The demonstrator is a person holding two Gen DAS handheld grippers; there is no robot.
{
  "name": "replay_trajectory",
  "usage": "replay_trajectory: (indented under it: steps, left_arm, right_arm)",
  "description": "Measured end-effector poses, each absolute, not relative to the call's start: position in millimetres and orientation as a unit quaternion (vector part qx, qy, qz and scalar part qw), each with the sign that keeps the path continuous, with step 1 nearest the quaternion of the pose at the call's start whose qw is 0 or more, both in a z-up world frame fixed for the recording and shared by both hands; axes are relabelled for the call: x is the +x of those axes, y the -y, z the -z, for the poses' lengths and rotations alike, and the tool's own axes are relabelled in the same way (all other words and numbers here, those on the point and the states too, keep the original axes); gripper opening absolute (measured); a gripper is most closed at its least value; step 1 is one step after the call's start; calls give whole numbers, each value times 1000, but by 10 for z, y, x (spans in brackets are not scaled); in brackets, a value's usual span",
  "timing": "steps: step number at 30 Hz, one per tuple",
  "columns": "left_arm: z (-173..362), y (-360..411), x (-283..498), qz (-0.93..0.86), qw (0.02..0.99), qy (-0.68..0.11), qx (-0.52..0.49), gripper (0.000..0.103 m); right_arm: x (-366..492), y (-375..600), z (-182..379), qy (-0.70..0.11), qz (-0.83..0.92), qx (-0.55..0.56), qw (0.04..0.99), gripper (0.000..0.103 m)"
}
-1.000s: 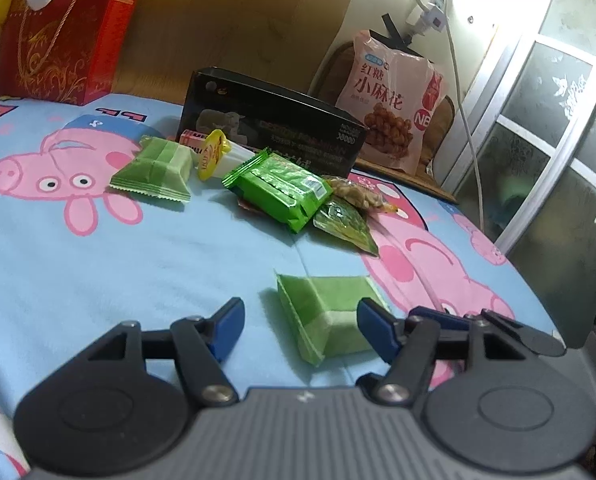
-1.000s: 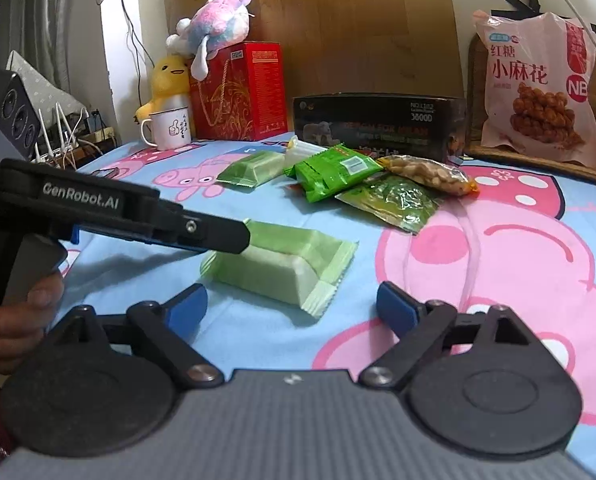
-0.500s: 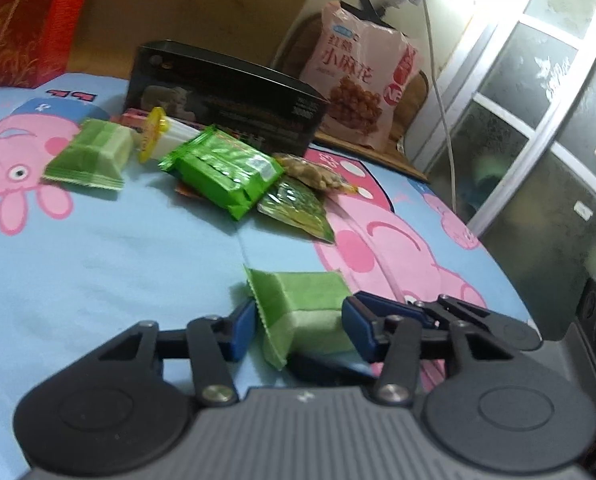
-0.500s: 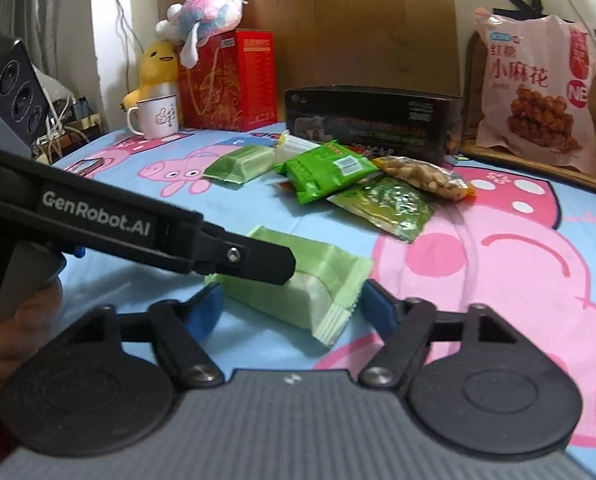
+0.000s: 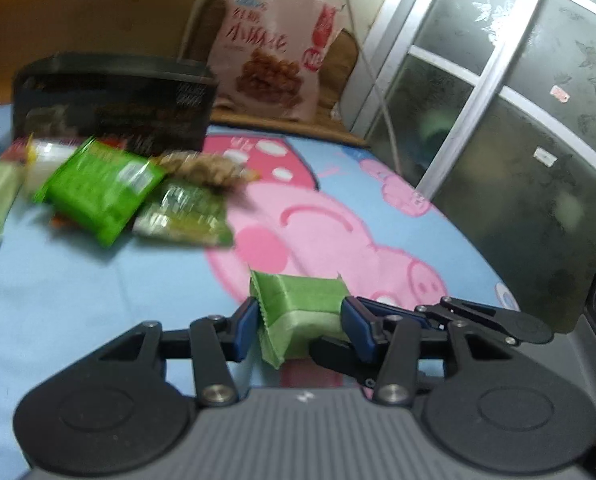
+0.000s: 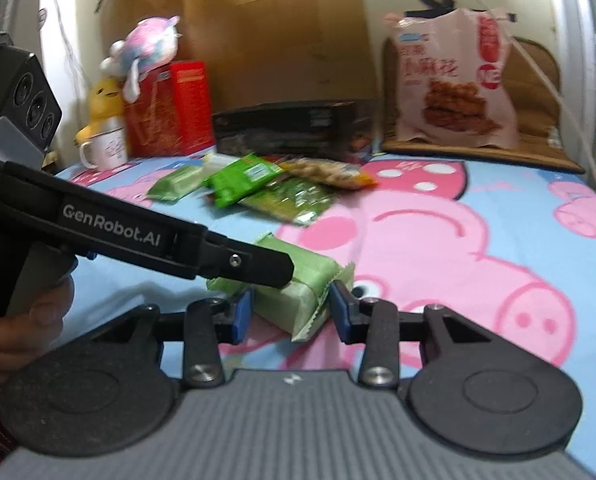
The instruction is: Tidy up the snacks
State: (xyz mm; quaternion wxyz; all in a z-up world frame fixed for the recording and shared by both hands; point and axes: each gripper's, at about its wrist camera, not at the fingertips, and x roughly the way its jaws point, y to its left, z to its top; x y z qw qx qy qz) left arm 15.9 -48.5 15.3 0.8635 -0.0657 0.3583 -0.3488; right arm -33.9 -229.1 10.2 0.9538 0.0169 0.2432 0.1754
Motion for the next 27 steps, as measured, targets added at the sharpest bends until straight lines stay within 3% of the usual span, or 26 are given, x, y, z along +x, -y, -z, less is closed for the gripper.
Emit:
replay_trajectory:
  steps: [5,13,21,27]
  left_arm:
    - [-507,522,416,352,878,-316,-67,46]
    - [-1003,434,1288,289,915,-263,-102,45]
    - [-883,268,2048,190,933,-284,-118,47]
    - [-859,83,1867,210,928,-273,-140,51]
  right_arm:
    - [-81,2325,-355,-191,-173,-9,966,44]
    - [1017,2294,-780,-143,-222,-13,964,44]
    - [2021,2052,-663,-183,-275,6,944,46]
    - [1707,2403,-572,-179,-263,63,946,49]
